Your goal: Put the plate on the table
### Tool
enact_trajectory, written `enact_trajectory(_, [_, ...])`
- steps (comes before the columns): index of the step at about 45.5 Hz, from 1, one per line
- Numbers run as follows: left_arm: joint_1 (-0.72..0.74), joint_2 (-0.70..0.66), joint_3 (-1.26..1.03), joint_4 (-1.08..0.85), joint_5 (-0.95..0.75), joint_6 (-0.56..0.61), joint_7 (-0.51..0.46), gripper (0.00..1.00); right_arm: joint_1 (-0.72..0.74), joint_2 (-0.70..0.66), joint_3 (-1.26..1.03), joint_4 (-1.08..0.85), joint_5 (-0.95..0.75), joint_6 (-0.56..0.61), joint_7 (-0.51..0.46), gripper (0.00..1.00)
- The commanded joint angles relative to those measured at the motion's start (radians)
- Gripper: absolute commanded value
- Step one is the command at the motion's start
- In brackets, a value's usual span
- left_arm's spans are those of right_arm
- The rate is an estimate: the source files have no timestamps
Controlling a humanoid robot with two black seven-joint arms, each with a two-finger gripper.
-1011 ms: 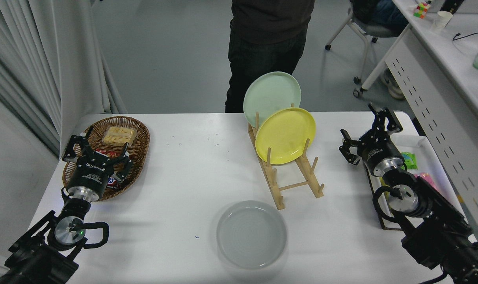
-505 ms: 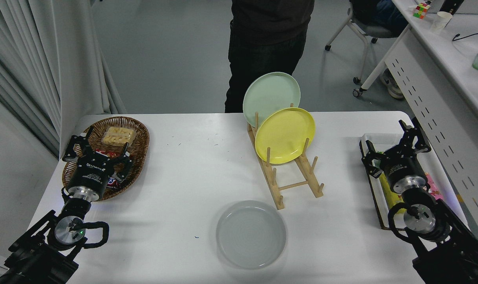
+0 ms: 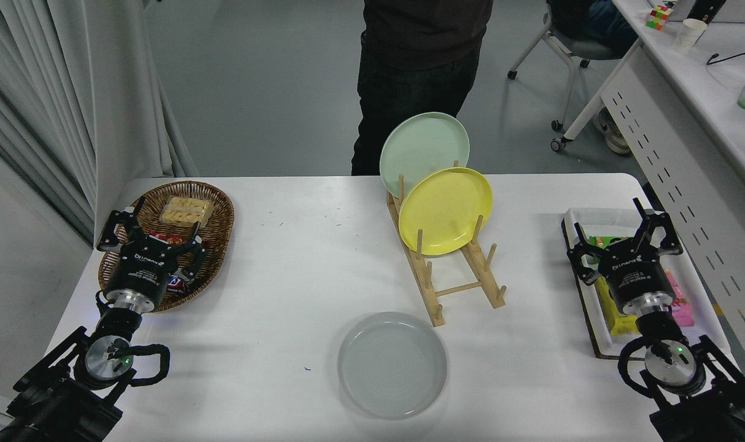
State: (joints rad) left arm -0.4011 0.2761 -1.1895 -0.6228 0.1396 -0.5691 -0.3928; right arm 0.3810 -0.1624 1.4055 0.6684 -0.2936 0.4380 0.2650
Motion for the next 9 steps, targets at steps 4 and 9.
enact_trajectory(4, [-0.001,0.0,0.001,0.0,0.0,0.0,0.0,0.98,0.002,0.009,-0.003,-0.02,0.005,0.01,0.0,1.0])
enact_trajectory(9, [0.001,0.0,-0.001,0.0,0.0,0.0,-0.001,0.98,0.01,0.007,-0.002,-0.02,0.005,0.008,0.002,1.0])
